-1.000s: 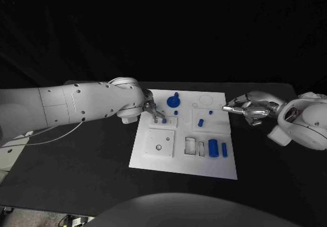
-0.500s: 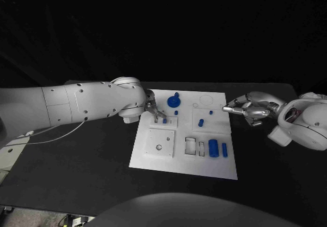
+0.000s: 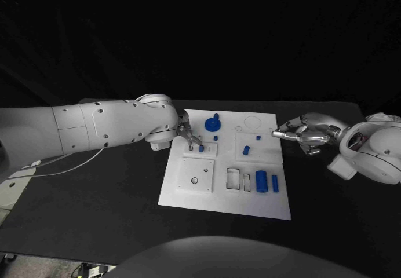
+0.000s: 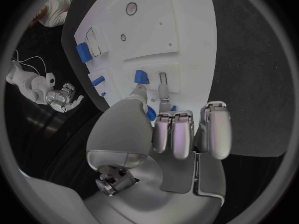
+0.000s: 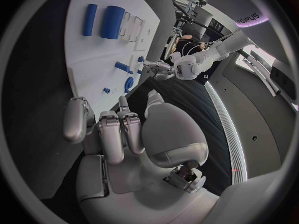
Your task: Assemble the parts on the task board
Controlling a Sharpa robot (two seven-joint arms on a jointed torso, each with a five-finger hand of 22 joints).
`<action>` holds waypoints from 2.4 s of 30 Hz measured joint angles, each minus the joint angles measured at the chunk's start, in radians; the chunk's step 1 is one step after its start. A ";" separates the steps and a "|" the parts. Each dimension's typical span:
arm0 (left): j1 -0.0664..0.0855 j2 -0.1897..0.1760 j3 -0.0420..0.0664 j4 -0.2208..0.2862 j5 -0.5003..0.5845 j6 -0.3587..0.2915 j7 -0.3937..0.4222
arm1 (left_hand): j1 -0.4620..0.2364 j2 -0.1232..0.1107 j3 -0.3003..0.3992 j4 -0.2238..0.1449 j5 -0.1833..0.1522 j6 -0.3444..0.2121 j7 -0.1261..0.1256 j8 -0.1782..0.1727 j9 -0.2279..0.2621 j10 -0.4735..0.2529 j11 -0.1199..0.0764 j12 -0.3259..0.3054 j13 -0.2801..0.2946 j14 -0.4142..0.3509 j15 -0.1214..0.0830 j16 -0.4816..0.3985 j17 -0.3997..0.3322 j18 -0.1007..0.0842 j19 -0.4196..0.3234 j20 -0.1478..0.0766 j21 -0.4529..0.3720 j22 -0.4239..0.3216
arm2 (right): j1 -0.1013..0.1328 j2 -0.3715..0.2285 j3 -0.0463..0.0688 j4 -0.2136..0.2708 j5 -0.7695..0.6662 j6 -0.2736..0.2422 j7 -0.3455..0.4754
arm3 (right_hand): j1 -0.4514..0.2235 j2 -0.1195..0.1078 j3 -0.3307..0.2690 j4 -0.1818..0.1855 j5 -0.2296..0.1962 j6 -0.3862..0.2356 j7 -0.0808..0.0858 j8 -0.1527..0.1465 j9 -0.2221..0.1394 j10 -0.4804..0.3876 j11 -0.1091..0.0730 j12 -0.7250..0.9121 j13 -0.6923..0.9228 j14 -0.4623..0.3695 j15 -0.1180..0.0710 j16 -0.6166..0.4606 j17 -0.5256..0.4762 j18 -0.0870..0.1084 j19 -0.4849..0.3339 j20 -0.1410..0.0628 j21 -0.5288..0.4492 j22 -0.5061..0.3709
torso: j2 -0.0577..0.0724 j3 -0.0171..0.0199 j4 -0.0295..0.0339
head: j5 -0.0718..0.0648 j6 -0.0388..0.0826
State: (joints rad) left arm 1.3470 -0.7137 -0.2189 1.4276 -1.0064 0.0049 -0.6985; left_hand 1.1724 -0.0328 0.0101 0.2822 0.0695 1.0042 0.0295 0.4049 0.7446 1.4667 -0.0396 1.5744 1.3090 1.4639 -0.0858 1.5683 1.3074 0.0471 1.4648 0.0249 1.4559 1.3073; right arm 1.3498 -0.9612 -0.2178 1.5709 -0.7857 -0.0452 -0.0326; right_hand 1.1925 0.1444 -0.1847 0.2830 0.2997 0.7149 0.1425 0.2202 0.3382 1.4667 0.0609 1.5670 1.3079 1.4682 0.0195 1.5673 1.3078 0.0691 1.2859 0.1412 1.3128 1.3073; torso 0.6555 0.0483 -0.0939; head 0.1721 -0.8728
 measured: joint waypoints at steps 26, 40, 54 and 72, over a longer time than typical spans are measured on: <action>-0.002 -0.024 0.000 0.029 0.002 -0.080 0.012 | 0.000 0.029 -0.007 0.007 0.078 -0.031 0.009 0.006 0.005 0.000 0.000 0.000 0.000 0.000 0.000 0.000 0.000 0.000 0.000 0.000 0.000 0.000 | -0.004 0.002 0.000 -0.004 0.001 0.001 0.000 | 0.000 0.000 0.000 0.000 0.000 0.000 0.000 0.000 0.000 0.000 0.000 0.000 0.000 0.000 0.000 0.000 0.000 0.000 -0.004 -0.004 -0.004 0.001 | -0.001 -0.0003 0.0012 | -0.001 0.000; -0.002 -0.072 0.000 0.105 0.018 -0.186 0.136 | -0.025 0.049 -0.053 0.010 0.218 -0.031 0.009 0.021 0.009 0.000 0.000 0.000 0.000 0.000 0.000 0.000 0.001 0.000 0.000 0.000 0.004 0.000 | -0.006 -0.001 0.000 -0.006 0.005 0.002 0.000 | -0.005 0.013 -0.003 0.003 0.005 -0.003 0.003 0.000 -0.002 0.000 0.000 0.000 0.001 0.000 0.000 0.000 0.000 0.000 -0.004 -0.004 -0.008 0.001 | -0.001 -0.0003 0.0017 | -0.003 0.000; -0.023 -0.077 -0.001 0.150 -0.030 -0.133 0.065 | -0.056 0.037 -0.095 0.010 0.172 -0.038 0.009 0.016 -0.002 0.000 0.000 0.000 0.000 0.000 0.000 0.000 0.001 0.000 0.000 0.000 0.004 0.000 | -0.009 -0.001 0.000 -0.008 0.007 0.004 -0.001 | -0.009 0.017 -0.006 0.006 0.008 -0.003 0.003 0.000 -0.003 0.000 0.000 0.000 0.001 0.000 0.000 0.000 0.000 0.000 -0.004 -0.004 -0.008 0.000 | -0.001 0.0006 0.0012 | 0.002 0.000; -0.043 -0.046 -0.001 0.123 -0.100 -0.107 0.009 | -0.031 0.046 -0.115 0.007 0.191 -0.036 -0.003 0.067 0.057 0.000 0.000 0.000 0.000 0.000 0.000 0.000 0.000 0.000 0.000 0.000 0.004 0.000 | -0.009 -0.002 0.000 -0.007 0.009 0.007 -0.001 | -0.009 0.017 -0.006 0.006 0.008 -0.003 0.003 0.000 -0.003 0.000 0.000 0.000 0.002 0.000 0.000 0.000 -0.001 0.000 -0.004 -0.004 -0.008 0.000 | 0.001 -0.0010 0.0010 | 0.000 0.000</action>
State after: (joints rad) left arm 1.3038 -0.7596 -0.2197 1.5505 -1.1060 -0.1023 -0.6900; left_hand 1.1418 0.0131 -0.1046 0.2893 0.2610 0.9679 0.0263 0.4717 0.8016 1.4667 -0.0396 1.5744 1.3090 1.4639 -0.0858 1.5683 1.3077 0.0471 1.4648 0.0249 1.4600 1.3073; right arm 1.3405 -0.9636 -0.2177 1.5643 -0.7769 -0.0383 -0.0339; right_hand 1.1831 0.1617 -0.1902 0.2885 0.3080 0.7119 0.1454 0.2202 0.3355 1.4667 0.0610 1.5672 1.3096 1.4683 0.0195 1.5674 1.3073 0.0689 1.2823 0.1376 1.3051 1.3075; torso 0.6566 0.0474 -0.0929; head 0.1726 -0.8728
